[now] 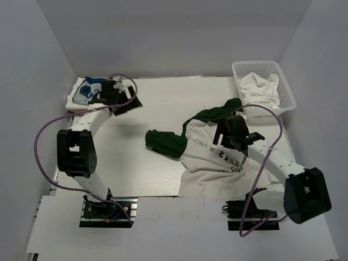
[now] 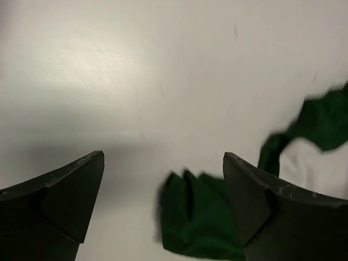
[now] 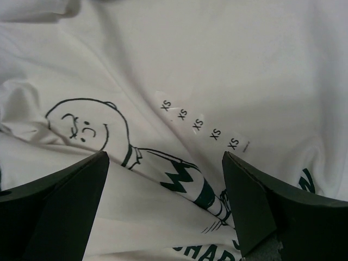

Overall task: Fold and stack the t-shirts
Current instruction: Put the neatly folded tshirt into the corner of the board with the left arm, then flatten out the tshirt

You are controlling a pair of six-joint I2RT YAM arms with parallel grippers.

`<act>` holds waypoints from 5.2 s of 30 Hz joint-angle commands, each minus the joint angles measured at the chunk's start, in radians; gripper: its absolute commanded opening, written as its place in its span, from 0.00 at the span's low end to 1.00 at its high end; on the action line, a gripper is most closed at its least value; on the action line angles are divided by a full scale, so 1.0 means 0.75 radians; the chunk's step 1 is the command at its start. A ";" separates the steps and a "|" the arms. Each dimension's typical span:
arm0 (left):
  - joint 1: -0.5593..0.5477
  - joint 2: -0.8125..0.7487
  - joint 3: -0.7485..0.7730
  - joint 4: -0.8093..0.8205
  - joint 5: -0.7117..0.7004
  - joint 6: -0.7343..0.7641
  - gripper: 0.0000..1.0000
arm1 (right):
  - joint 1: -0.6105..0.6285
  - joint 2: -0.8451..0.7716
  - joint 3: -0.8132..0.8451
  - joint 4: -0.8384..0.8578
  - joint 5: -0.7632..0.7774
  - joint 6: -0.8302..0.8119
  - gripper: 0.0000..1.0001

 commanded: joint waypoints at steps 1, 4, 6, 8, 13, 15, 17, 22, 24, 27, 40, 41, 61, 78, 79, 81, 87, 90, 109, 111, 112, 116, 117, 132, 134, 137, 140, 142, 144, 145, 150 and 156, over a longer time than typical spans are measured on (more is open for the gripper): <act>-0.171 -0.030 -0.189 0.050 0.083 -0.018 1.00 | -0.028 0.048 0.024 -0.039 0.035 0.028 0.90; -0.297 -0.045 -0.236 -0.020 -0.035 0.009 1.00 | -0.037 0.128 0.050 0.030 -0.033 -0.034 0.90; -0.345 -0.031 -0.236 -0.096 -0.075 0.009 1.00 | -0.041 0.225 0.075 0.039 -0.006 -0.046 0.90; -0.406 -0.016 -0.287 -0.096 -0.124 0.009 1.00 | -0.041 0.293 0.173 0.023 0.002 -0.056 0.90; -0.464 0.118 -0.310 -0.077 -0.150 -0.016 0.76 | -0.032 0.616 0.436 0.043 0.000 -0.146 0.90; -0.478 0.166 -0.279 -0.112 -0.175 -0.016 0.57 | -0.028 0.731 0.535 0.018 0.004 -0.177 0.90; -0.492 0.198 -0.240 -0.153 -0.222 -0.016 0.27 | -0.028 0.867 0.633 -0.010 0.029 -0.216 0.90; -0.492 0.152 -0.228 -0.178 -0.369 -0.052 0.00 | -0.024 1.176 1.029 -0.135 0.008 -0.285 0.83; -0.480 0.105 -0.240 -0.194 -0.497 -0.085 0.00 | -0.018 1.291 1.193 -0.178 -0.053 -0.363 0.82; -0.464 0.015 -0.240 -0.239 -0.624 -0.167 0.00 | -0.016 1.548 1.517 -0.271 -0.145 -0.453 0.81; -0.464 0.035 -0.020 -0.288 -0.772 -0.214 0.00 | 0.035 1.697 2.118 0.027 -0.536 -0.760 0.90; -0.452 0.075 0.043 -0.300 -0.792 -0.214 0.00 | 0.043 1.658 2.100 -0.004 -0.506 -0.782 0.90; -0.500 -0.950 -0.960 -0.847 -0.618 -0.921 0.00 | 0.062 0.384 0.437 -0.186 -0.031 -0.114 0.90; -0.500 -0.392 -0.141 -0.415 -0.461 -0.243 1.00 | -0.182 0.337 0.374 -0.108 -0.088 -0.111 0.90; -0.500 -0.293 -0.071 -0.427 -0.492 -0.217 1.00 | -0.196 0.335 0.369 -0.108 -0.058 -0.118 0.90; -0.500 -0.023 0.137 -0.462 -0.594 -0.116 1.00 | -0.231 0.326 0.353 -0.117 -0.039 -0.136 0.90; -0.500 0.431 0.569 -0.430 -0.533 0.165 1.00 | -0.309 0.330 0.251 -0.086 -0.053 -0.140 0.90; -0.500 0.615 0.737 -0.407 -0.488 0.207 1.00 | -0.351 0.363 0.230 -0.059 -0.129 -0.148 0.90; -0.308 0.675 0.564 -0.623 -1.042 -0.283 0.00 | -0.209 0.873 0.573 -0.010 -0.188 -0.281 0.90; -0.255 0.643 0.474 -0.654 -1.042 -0.351 0.00 | -0.184 0.950 0.759 -0.100 -0.113 -0.290 0.90; -0.243 0.612 0.443 -0.654 -1.024 -0.351 0.03 | -0.174 1.027 0.807 -0.147 -0.096 -0.292 0.90; -0.226 0.502 0.320 -0.626 -0.948 -0.364 0.32 | -0.192 1.277 1.179 -0.260 -0.072 -0.310 0.90; -0.226 0.438 0.288 -0.591 -0.918 -0.349 0.49 | -0.190 1.362 1.327 -0.290 -0.064 -0.346 0.90; -0.255 0.577 0.733 -0.252 -0.529 0.227 1.00 | -0.123 0.745 0.788 -0.092 -0.182 -0.419 0.90; -0.255 0.660 0.853 -0.223 -0.372 0.433 1.00 | -0.123 0.691 0.657 -0.086 -0.215 -0.398 0.90; -0.279 0.810 1.030 -0.223 -0.345 0.602 1.00 | -0.123 0.562 0.456 -0.066 -0.307 -0.347 0.90; -0.280 0.922 1.154 -0.190 -0.410 0.622 1.00 | -0.131 0.447 0.318 -0.047 -0.382 -0.326 0.90; -0.280 0.965 1.201 -0.113 -0.483 0.622 1.00 | -0.125 0.423 0.259 -0.055 -0.389 -0.322 0.90; -0.280 1.033 1.230 -0.033 -0.563 0.586 1.00 | -0.127 0.408 0.237 -0.063 -0.391 -0.326 0.90; -0.280 1.059 1.287 -0.020 -0.582 0.585 1.00 | -0.131 0.410 0.208 -0.063 -0.391 -0.341 0.90; -0.280 1.194 1.361 0.074 -0.551 0.530 0.99 | -0.131 0.445 0.165 -0.086 -0.334 -0.341 0.90; -0.263 1.233 1.392 0.198 -0.605 0.418 0.54 | -0.149 0.523 0.132 -0.147 -0.213 -0.269 0.62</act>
